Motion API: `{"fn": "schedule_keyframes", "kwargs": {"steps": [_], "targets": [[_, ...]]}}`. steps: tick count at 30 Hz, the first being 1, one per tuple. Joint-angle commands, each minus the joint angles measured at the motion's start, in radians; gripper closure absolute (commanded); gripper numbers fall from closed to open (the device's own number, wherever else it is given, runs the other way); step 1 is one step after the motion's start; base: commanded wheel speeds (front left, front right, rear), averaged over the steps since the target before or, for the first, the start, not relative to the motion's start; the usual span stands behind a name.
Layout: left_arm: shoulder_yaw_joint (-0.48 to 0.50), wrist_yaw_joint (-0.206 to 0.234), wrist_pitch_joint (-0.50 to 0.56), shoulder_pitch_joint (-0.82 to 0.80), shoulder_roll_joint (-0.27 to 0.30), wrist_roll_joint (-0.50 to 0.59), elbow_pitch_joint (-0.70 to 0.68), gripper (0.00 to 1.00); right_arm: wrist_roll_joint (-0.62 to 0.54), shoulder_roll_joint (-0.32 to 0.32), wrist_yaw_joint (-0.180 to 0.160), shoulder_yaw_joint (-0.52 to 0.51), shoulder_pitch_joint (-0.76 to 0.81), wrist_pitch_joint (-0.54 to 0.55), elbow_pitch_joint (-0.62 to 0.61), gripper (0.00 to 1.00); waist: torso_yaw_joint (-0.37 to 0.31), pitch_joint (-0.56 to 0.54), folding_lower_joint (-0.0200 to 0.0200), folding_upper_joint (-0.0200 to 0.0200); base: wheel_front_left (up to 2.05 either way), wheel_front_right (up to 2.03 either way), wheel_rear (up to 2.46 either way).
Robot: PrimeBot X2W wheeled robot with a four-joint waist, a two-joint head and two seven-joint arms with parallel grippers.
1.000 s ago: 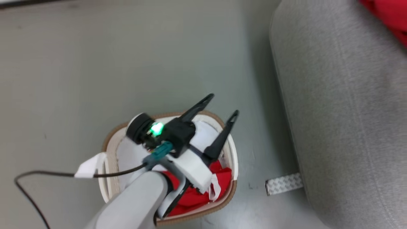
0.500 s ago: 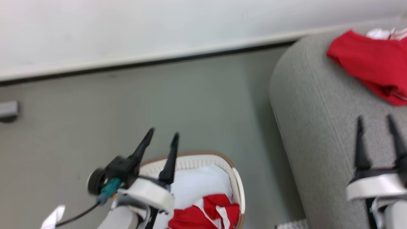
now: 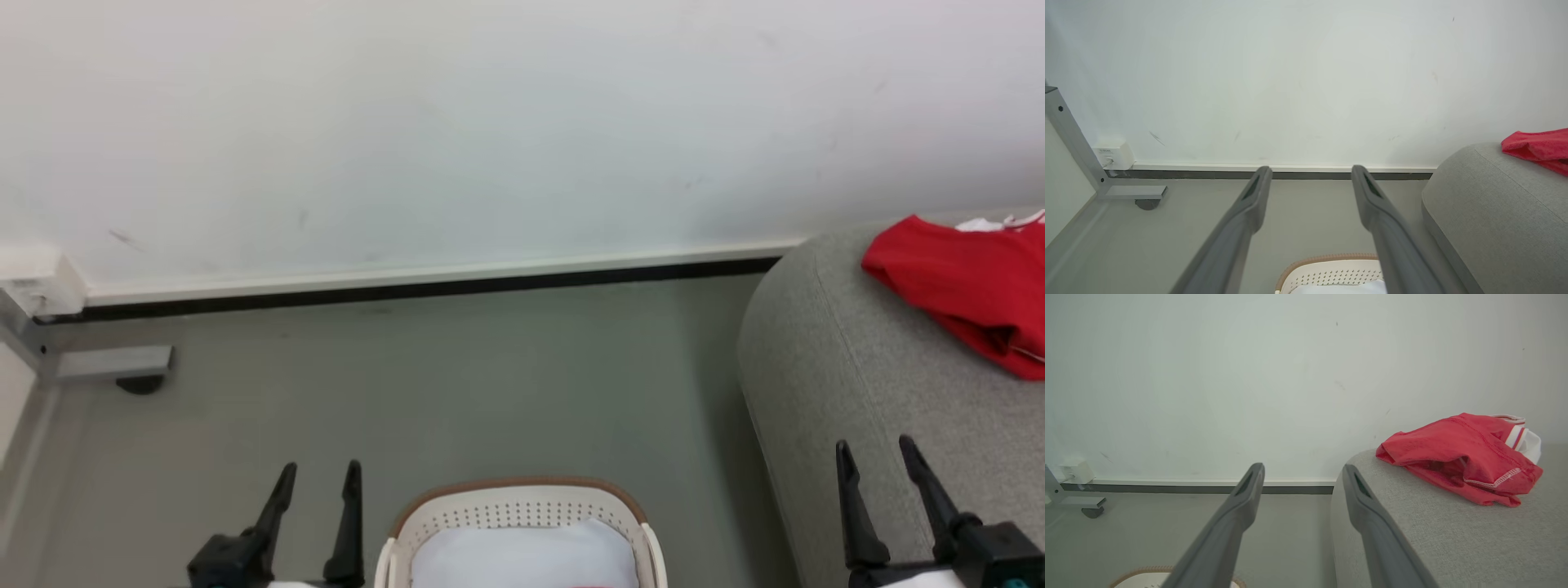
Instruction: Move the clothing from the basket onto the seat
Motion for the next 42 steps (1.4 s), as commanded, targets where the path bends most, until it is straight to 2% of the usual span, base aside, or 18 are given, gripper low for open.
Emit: {"fn": "schedule_keyframes", "kwargs": {"steps": [1, 10, 24, 35, 42], "targets": [[0.026, -0.007, 0.0, 0.029, -0.011, 0.02, -0.006, 0.0, 0.01, -0.005, -0.003, 0.002, 0.026, -0.003, 0.008, 0.0, 0.019, -0.034, 0.0004, 0.0, 0.0, 0.0, 0.0], [0.123, -0.062, 0.0, 0.09, -0.061, 0.086, -0.013, 0.0, 0.023, -0.005, -0.003, 0.011, 0.06, -0.003, 0.026, 0.0, 0.025, -0.061, 0.0004, 0.0, 0.0, 0.0, 0.0], [0.188, -0.123, 0.0, 0.088, -0.108, 0.146, 0.001, 0.0, 0.034, -0.005, -0.003, 0.014, 0.044, -0.003, 0.026, 0.0, 0.013, -0.056, 0.0004, 0.0, 0.0, 0.0, 0.0], [0.183, -0.162, -0.001, 0.064, -0.129, 0.174, 0.011, 0.0, 0.024, -0.005, -0.003, 0.009, 0.023, -0.003, 0.013, 0.0, -0.009, -0.037, 0.0004, 0.0, 0.0, 0.0, 0.0], [0.129, -0.207, 0.0, -0.008, -0.134, 0.197, 0.067, 0.0, 0.02, -0.005, -0.003, -0.007, -0.013, -0.003, -0.025, 0.0, -0.041, 0.044, 0.0004, 0.0, 0.0, 0.0, 0.0]]}}
